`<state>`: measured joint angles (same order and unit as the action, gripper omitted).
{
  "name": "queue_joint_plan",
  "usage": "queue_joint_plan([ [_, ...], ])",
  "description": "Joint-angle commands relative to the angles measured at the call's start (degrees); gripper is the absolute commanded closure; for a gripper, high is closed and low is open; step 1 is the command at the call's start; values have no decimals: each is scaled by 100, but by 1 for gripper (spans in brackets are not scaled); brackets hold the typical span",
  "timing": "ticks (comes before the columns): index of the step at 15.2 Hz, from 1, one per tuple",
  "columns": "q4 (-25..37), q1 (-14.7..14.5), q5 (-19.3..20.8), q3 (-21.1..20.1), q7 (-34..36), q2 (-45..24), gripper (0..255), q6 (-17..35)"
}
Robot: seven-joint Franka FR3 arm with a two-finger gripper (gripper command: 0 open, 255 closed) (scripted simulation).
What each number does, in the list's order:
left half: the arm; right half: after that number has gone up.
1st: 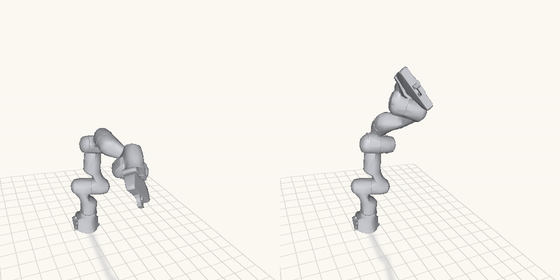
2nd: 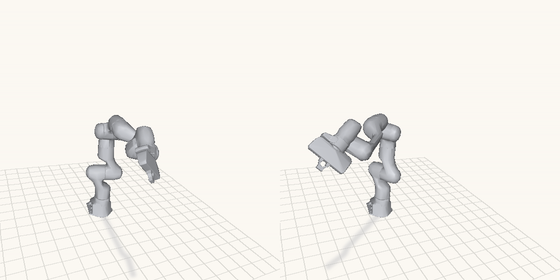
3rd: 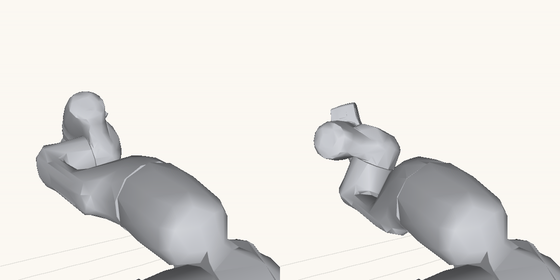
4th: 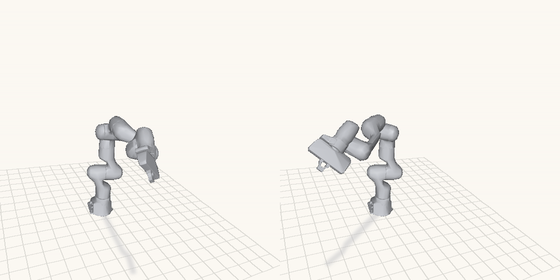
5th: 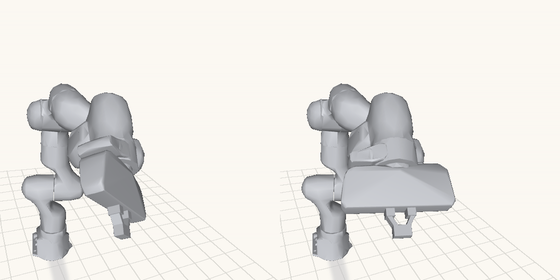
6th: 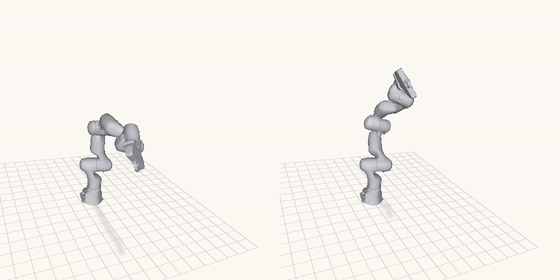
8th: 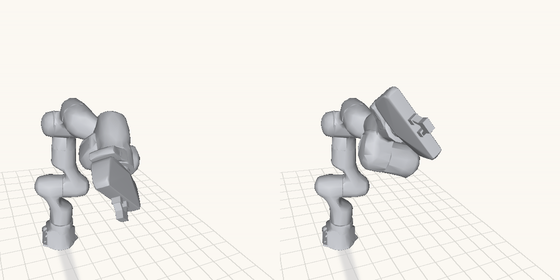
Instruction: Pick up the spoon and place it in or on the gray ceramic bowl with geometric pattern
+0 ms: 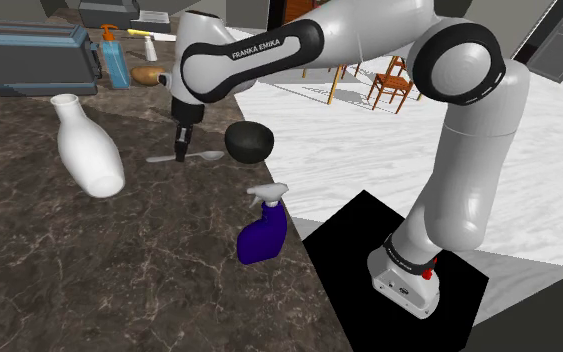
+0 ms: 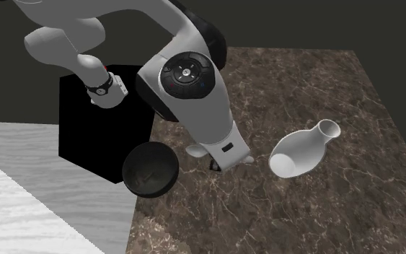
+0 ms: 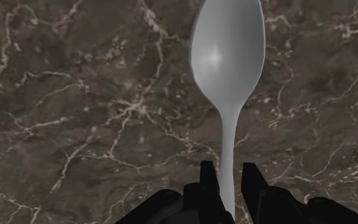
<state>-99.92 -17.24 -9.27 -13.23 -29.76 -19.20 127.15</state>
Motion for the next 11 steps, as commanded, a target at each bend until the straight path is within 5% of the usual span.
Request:
queue_joint_plan([
  [1, 82, 5, 2, 0, 19, 53, 255, -134],
  [11, 572, 16, 20, -2, 133, 259, 255, -819],
])
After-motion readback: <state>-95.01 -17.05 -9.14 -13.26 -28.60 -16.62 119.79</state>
